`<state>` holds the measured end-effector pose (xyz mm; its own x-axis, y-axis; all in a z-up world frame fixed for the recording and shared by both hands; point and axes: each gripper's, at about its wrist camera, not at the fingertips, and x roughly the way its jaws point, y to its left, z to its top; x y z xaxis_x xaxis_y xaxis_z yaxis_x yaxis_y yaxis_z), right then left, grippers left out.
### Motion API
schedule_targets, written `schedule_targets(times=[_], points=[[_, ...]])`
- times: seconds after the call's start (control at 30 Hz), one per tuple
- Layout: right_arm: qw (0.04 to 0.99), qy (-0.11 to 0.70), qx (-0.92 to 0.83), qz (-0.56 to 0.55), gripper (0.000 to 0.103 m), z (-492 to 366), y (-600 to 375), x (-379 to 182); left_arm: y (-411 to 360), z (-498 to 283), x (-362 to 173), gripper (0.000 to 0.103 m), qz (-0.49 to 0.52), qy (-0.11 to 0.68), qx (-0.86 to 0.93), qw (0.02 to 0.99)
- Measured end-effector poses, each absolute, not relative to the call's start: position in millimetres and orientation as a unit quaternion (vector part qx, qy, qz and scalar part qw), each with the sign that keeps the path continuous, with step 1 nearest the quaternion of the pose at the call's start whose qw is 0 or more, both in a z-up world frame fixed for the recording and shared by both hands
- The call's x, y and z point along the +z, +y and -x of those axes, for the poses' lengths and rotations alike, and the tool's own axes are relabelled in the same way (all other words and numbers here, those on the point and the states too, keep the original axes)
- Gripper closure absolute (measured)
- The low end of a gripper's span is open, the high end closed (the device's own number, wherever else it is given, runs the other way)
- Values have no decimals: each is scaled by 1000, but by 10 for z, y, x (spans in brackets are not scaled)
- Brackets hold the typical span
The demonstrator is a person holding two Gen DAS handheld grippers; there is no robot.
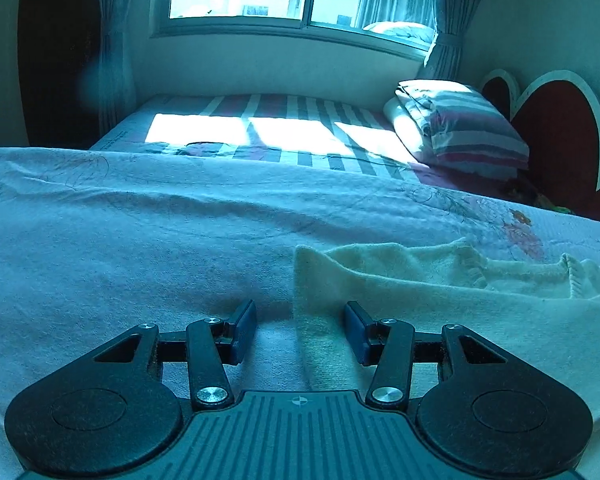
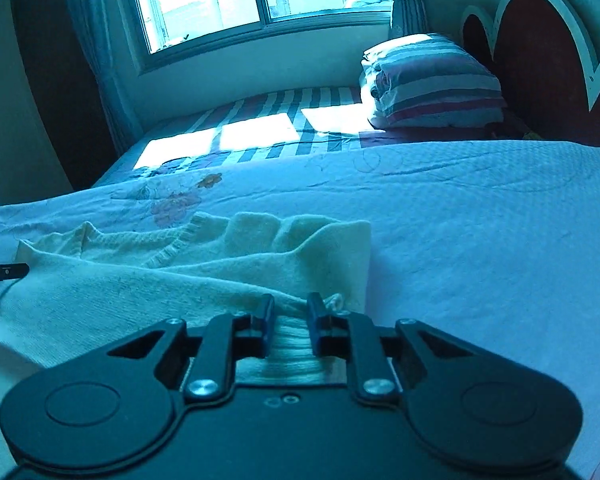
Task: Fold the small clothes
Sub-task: 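Fold the held hem up toward the collar and open the right gripper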
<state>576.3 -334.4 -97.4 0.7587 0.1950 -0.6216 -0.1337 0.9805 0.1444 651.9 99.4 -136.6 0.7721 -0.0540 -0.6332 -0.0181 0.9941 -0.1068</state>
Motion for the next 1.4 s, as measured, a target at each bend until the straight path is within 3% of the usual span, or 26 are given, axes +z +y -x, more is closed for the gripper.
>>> schedule_targets(times=[0.1,0.17,0.47,0.57,0.9,1.03,1.2,1.4], points=[[937,335,87,-52,86,-5761,-3367,-938,993,-6410,-1197,54,45,325,-10,945],[946,308,93,-45,76,-5651,-3357,-829,1016,-6319,-1171,54,44,323,-20,945],[943,316,92,-46,78,-5299,-3469,-862,1002,-5757,-1379,54,41,327,-34,943],[939,331,83,-42,78,-5320,-3475,-1041,957,-5775,-1355,52,24,330,-28,943],[940,324,87,-59,76,-5221,-3548,-860,869,-5641,-1249,52,3,345,-38,938],[933,346,79,-62,75,-5245,-3548,-1012,914,-5606,-1218,47,35,345,-24,938],[936,323,95,-102,74,-4872,-3711,-773,1021,-5125,-1119,47,36,348,-38,936],[921,349,108,-137,74,-4242,-4074,-826,1179,-4250,-1193,47,84,378,-51,921]])
